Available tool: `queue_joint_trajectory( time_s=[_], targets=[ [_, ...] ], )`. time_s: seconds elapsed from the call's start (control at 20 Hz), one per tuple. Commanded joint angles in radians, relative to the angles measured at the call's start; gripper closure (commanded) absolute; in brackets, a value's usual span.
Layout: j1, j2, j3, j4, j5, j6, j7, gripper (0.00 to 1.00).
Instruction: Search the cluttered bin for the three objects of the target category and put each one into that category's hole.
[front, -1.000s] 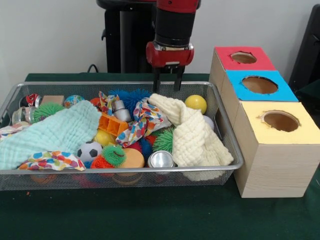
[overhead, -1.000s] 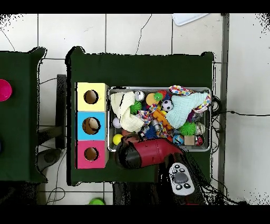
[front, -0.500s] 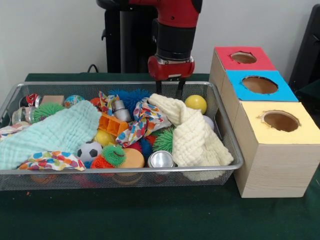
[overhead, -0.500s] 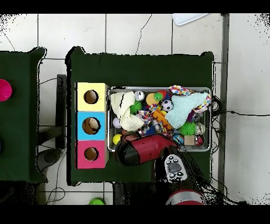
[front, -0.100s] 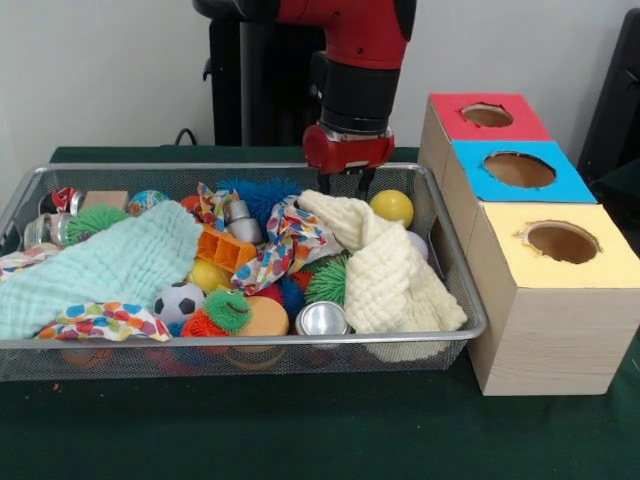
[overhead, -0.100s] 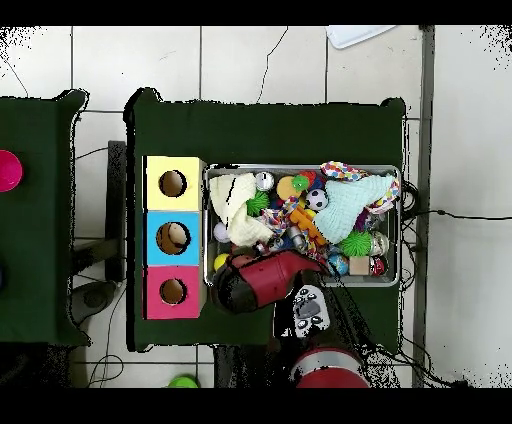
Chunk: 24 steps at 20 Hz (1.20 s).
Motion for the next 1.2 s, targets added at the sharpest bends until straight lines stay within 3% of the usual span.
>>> queue_joint_trajectory(
  time_s=[0.05,0.45,0.7,1.2],
  targets=[
    [0.013,-0.005,-0.03,-0.128,-0.073,-0.036,0.055,0.0],
    [-0.037,-0.02,-0.001,-0.15,-0.084,-0.032,0.038,0.0],
    [-0.086,0.02,0.023,-0.187,-0.097,-0.076,0.037,0.0],
    [-0.112,0.062,0.036,-0.231,-0.121,-0.098,0.042,0.0]
  ],
)
